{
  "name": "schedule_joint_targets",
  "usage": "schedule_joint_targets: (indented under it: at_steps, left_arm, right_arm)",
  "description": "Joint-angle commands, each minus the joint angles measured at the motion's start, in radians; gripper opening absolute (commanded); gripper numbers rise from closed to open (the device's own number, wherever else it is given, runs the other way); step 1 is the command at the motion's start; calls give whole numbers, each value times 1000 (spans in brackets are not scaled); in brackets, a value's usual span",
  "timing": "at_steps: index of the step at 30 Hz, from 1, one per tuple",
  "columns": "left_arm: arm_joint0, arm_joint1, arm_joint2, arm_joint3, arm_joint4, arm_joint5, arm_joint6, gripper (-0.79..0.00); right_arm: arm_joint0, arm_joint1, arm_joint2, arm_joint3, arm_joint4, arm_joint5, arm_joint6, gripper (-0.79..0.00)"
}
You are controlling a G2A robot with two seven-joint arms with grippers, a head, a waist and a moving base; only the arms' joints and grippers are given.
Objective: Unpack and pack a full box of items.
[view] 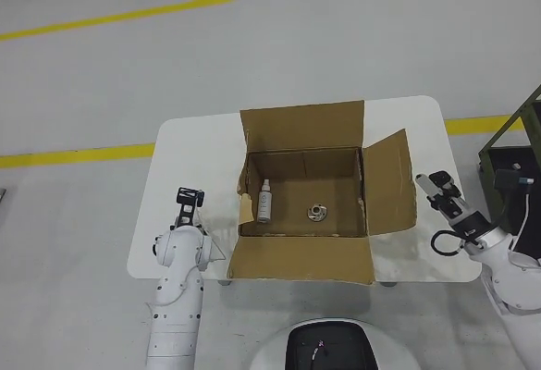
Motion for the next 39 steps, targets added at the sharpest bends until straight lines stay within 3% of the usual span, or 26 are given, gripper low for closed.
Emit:
schedule_joint_targets:
  at_steps: [1, 10, 15, 22, 30, 31, 32, 33, 37, 39]
  left_arm:
    - [-2, 0, 2, 1, -6, -3, -1, 0]
    - [-9, 1, 5, -10, -13, -5, -11, 0]
    - [-8, 3, -5, -80, -28, -3, -26, 0]
    - [27, 6, -26, -291, -48, -1, -79, 0]
    - [11, 6, -88, -623, -170, 17, -155, 0]
    - [3, 6, -95, -653, -197, 20, -162, 0]
    - [-7, 6, -101, -684, -219, 22, -167, 0]
    - [-14, 5, -104, -709, -250, 25, -175, 0]
    - [-43, 4, -96, -793, -371, 7, -170, 0]
    - [-51, 4, -85, -820, -427, -9, -168, -148]
  right_arm:
    - [-1, 0, 0, -1, -1, 0, -1, 0]
    - [-4, 1, 6, -4, -2, -2, 0, 0]
    - [3, 0, 7, -19, -4, -14, -8, 0]
    - [13, 3, 22, -91, -35, -49, -7, 0]
    - [26, 2, 5, -171, -117, -53, -34, 0]
    - [28, 3, 3, -185, -141, -55, -37, -65]
    - [30, 2, -2, -199, -157, -55, -40, -265]
    - [33, 2, -7, -210, -169, -51, -45, -400]
    - [56, 1, -41, -245, -245, -39, -37, -566]
    - [71, -1, -65, -247, -290, -26, -34, -677]
